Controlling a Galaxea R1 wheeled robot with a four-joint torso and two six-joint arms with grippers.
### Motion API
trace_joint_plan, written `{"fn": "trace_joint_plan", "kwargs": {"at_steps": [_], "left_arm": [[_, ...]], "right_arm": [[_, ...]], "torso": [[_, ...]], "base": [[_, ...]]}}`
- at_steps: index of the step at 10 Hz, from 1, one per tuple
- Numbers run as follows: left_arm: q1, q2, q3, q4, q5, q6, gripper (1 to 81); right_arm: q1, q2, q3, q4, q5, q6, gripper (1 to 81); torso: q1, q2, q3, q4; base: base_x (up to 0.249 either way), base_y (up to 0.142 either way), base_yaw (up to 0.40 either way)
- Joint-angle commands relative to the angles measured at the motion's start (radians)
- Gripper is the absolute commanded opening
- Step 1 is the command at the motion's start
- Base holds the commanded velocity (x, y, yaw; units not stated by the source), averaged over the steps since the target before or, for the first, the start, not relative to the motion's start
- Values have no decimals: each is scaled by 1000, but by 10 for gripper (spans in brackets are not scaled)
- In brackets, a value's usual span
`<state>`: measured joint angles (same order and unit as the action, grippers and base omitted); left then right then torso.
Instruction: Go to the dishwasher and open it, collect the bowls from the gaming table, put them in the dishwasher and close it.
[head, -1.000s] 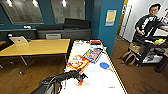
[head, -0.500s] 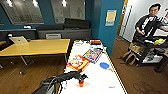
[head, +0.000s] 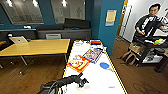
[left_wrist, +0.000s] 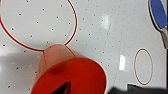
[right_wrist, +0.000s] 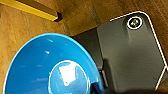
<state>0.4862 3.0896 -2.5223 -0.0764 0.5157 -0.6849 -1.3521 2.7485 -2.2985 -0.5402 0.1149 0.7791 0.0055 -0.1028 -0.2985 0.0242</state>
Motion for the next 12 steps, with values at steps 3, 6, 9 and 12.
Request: {"fn": "trace_joint_plan", "kwargs": {"at_steps": [3,6,9,12], "left_arm": [[-111,29,140,202,73,-2,10],[-123,0,226,224,81,1,10],[-192,-161,563,236,69,1,10],[-220,-381,897,290,-49,1,10]], "right_arm": [[47,-14,16,-18,-18,-1,10],[46,-14,18,-17,-18,-1,10],[46,-17,16,-17,-18,0,10],[49,-17,18,-17,-18,0,10]], "torso": [[0,0,0,0],[0,0,0,0],[0,0,0,0],[0,0,0,0]], "base": [[0,0,0],[0,0,0],[0,0,0],[0,0,0]]}}
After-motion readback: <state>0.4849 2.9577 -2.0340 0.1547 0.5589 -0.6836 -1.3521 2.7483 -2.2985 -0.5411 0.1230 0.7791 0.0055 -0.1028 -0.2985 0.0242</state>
